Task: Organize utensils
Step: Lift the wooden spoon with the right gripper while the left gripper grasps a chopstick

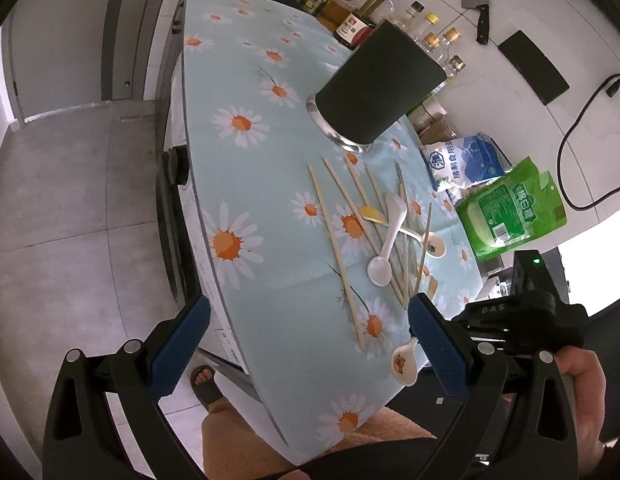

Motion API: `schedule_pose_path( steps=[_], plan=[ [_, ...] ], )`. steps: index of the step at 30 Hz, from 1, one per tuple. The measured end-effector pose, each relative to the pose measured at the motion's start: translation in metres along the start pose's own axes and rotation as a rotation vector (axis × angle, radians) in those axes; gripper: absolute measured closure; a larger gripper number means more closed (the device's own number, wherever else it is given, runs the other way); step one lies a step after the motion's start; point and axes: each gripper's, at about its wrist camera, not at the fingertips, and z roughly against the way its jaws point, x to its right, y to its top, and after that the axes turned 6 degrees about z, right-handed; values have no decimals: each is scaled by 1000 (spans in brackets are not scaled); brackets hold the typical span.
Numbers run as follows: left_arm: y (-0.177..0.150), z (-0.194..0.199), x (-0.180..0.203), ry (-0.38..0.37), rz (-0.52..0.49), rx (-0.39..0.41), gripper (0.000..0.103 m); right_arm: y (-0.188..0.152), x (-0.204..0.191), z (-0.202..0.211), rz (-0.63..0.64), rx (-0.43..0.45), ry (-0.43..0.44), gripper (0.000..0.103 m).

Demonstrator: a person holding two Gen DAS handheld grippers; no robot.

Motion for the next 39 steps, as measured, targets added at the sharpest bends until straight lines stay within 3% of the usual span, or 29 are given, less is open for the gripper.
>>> schedule_pose_path(
  steps=[14,23,31,37,39],
  plan=[
    [-2,-13,23,-24,-59,-34,7,-1,-6,67,145,165,60,95],
    [5,-36,29,-2,-51,-48,9,4,-29,90,316,168,84,95],
    [11,-60,42,47,-46,-74,24,26,-41,104,412,184,96,95],
    [21,-87,56,164,-18,-77,46,58,-47,114,502,157,147,95],
    [26,-92,56,206,5,-76,48,72,-48,120,533,147,171,95]
  ],
)
